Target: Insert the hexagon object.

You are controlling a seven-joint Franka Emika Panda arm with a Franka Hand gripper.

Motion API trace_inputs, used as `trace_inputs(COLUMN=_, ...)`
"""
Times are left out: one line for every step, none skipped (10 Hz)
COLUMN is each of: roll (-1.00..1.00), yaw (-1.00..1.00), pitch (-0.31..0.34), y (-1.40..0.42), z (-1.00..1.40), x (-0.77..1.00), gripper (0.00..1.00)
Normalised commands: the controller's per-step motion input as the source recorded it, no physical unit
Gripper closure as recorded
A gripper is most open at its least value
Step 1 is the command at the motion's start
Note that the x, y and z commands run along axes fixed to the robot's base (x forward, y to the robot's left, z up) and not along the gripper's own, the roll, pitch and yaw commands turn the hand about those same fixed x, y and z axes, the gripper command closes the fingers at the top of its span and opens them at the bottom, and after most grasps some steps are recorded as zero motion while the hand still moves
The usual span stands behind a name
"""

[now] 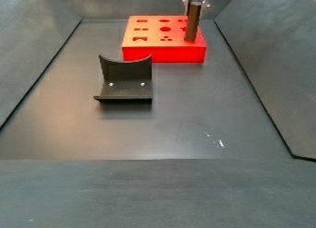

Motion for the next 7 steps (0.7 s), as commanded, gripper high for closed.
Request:
trace_inputs(roll=0.08, yaw=-0.03, pitch=0.026, y=-0.09, z=-0.19, x=0.15, gripper=1.0)
trace_inputs(roll=0.15, yaw=0.0, pitch=0.067, y=-0.05, z=-0.43, x=0.16, gripper=1.0)
trace_inputs(roll=0.17, yaw=0.01, pitch=0.06, y=-0.1, z=-0.89, x=0.14, gripper=1.0)
trace_inputs(roll=0.09, yaw=-0.04, pitch=0.09, y=0.0, z=-1.0, x=0.16, gripper=1.0)
trace_inputs(roll=0.04, yaw=-0.15, pitch=0.01, y=0.0, z=-1.0, x=0.29, gripper=1.0)
trace_inputs(roll=0.04, yaw=-0.13, pitch=0.0, y=0.0, z=-1.0, x=0.32, gripper=1.0)
trace_inputs(roll=0.1, yaw=-0.09, pitch=0.016, y=0.0, z=-1.0, x=0.28, gripper=1.0)
